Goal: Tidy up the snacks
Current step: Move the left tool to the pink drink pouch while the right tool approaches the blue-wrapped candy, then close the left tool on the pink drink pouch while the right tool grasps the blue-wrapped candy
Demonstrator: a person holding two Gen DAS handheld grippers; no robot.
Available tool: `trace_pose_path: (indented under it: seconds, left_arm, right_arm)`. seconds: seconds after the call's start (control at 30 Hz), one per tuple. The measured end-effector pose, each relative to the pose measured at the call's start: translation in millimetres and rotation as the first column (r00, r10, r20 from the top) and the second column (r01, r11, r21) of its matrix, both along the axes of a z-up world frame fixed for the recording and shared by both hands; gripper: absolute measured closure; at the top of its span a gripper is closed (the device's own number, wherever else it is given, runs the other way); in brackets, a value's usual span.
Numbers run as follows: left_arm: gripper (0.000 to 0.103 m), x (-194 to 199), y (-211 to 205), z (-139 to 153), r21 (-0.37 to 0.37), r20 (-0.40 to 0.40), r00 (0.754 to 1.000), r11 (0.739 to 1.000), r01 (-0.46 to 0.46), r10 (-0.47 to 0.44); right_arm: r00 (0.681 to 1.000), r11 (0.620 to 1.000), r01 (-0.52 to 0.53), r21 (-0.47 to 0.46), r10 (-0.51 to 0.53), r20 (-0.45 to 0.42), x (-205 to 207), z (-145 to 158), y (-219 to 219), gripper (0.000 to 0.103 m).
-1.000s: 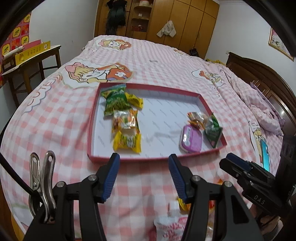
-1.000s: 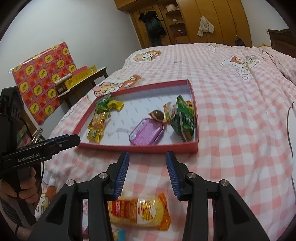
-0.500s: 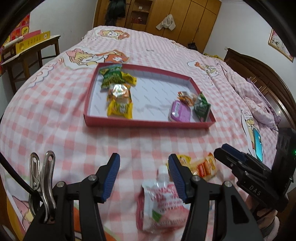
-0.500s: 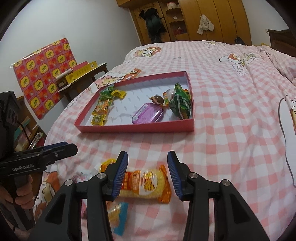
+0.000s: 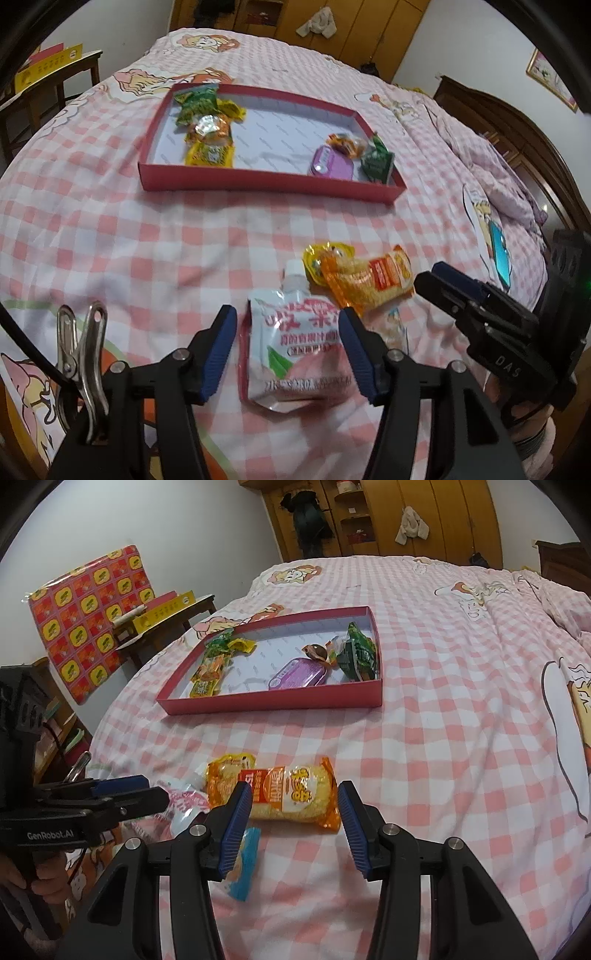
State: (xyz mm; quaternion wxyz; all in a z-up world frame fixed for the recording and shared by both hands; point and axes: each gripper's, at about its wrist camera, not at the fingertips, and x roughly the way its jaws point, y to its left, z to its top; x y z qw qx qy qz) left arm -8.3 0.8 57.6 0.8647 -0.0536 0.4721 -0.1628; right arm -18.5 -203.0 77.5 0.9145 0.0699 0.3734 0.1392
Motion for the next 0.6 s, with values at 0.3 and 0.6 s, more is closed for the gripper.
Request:
trace_pose_path:
  seconds: [0.3, 0.6]
  left_arm:
    - [0.031, -5.3, -10.7, -17.6, 0.025, -0.024, 0.999, 0.999, 0.041, -0.041]
    - [0.032, -9.2, -10.6, -23.6, -0.021, -0.021, 0.999, 0.999, 0.038, -0.039]
  right_arm:
    - [1.0, 1.0, -0.012, -0.003, 0.012, -0.013, -8.3, -4.4, 0.6, 0.053]
    - [0.999, 1.0, -0.013, -0.008, 0.012, -0.029, -12.2, -9.9, 1.1, 0.053]
